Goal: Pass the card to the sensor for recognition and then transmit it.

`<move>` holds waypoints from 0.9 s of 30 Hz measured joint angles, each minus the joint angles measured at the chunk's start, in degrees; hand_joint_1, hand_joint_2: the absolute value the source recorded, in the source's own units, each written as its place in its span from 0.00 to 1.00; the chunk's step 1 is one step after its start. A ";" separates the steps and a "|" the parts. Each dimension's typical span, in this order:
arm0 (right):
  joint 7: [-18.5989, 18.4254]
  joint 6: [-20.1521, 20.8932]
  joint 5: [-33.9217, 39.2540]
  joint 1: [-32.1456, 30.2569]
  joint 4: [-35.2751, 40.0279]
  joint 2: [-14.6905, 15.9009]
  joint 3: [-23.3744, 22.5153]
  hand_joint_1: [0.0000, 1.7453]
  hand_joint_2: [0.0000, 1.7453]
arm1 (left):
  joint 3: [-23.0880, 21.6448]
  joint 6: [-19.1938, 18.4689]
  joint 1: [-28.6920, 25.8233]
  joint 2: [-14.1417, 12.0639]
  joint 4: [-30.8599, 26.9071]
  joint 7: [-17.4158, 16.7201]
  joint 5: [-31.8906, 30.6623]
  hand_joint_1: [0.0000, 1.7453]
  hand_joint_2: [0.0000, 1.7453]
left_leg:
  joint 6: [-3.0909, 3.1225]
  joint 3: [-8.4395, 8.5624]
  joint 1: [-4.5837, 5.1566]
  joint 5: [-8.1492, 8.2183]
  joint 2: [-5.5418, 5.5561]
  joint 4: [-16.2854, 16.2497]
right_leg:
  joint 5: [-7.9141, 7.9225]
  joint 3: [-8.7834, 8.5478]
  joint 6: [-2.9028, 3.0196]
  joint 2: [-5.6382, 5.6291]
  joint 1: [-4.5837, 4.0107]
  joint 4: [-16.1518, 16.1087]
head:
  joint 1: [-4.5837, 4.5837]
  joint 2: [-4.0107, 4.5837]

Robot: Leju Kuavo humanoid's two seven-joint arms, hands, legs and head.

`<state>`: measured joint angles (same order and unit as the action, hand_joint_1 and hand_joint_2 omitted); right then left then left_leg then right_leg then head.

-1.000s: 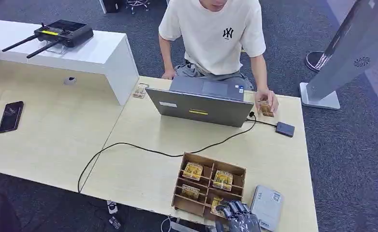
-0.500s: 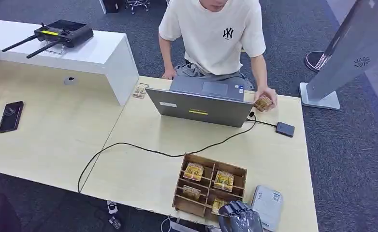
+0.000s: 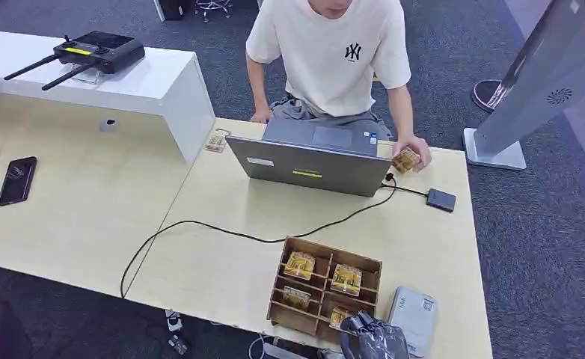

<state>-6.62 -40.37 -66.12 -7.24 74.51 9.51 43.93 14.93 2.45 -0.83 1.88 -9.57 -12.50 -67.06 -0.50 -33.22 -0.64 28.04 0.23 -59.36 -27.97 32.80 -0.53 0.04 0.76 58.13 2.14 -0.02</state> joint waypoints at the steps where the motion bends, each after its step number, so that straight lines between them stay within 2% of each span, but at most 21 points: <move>1: 0.09 0.00 0.11 -0.07 0.09 -0.04 -0.13 1.00 1.00 | 0.00 -0.02 0.00 0.00 0.00 0.00 0.02 0.00 0.00 | 0.00 0.00 0.00 0.00 0.00 0.00 | 0.00 0.00 0.00 0.00 0.00 0.00 | 0.00 0.00; 5: 1.38 0.00 0.14 -0.99 1.15 -0.76 -1.50 1.00 1.00 | 0.02 0.00 -0.01 -0.02 0.00 0.02 0.09 0.00 0.00 | 0.00 0.00 0.00 0.00 0.01 0.00 | 0.00 0.00 0.00 0.01 0.00 0.00 | -0.02 0.00; 11: 0.88 0.00 -0.41 -2.81 5.16 -1.99 -4.02 1.00 1.00 | 0.17 0.09 -0.14 -0.11 0.00 0.26 0.35 0.00 0.00 | 0.00 -0.01 0.00 0.00 0.00 0.00 | 0.00 0.02 0.00 -0.01 0.00 0.00 | -0.02 0.00; 18: 6.44 0.00 3.91 -5.14 10.20 -3.82 -7.99 1.00 1.00 | 0.79 0.22 -0.30 -0.15 0.00 0.52 0.59 0.00 0.00 | 0.00 -0.02 0.00 0.00 0.00 0.00 | -0.01 0.02 0.01 0.00 0.00 0.00 | 0.00 0.00; 22: 7.23 0.00 4.54 -6.06 11.91 -4.74 -9.59 1.00 1.00 | 1.03 0.31 -0.35 -0.15 0.00 0.57 0.63 0.00 0.00 | 0.00 -0.02 0.00 0.00 0.00 0.00 | 0.00 0.02 0.00 0.00 0.00 0.00 | 0.00 0.00; 27: 9.88 0.00 12.12 -7.35 14.17 -5.44 -10.95 1.00 1.00 | 1.38 0.52 -0.46 -0.15 0.00 0.98 0.88 0.00 0.00 | 0.00 -0.02 0.00 0.00 0.00 0.00 | 0.00 0.01 0.00 0.00 0.00 0.00 | 0.00 0.00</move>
<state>3.26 -40.37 -54.00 -14.59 88.68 4.07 32.98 16.30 2.97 -1.29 1.73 -9.57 -11.52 -66.18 -0.50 -33.24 -0.64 28.04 0.23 -59.35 -27.98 32.81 -0.52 0.04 0.76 58.13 2.14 -0.02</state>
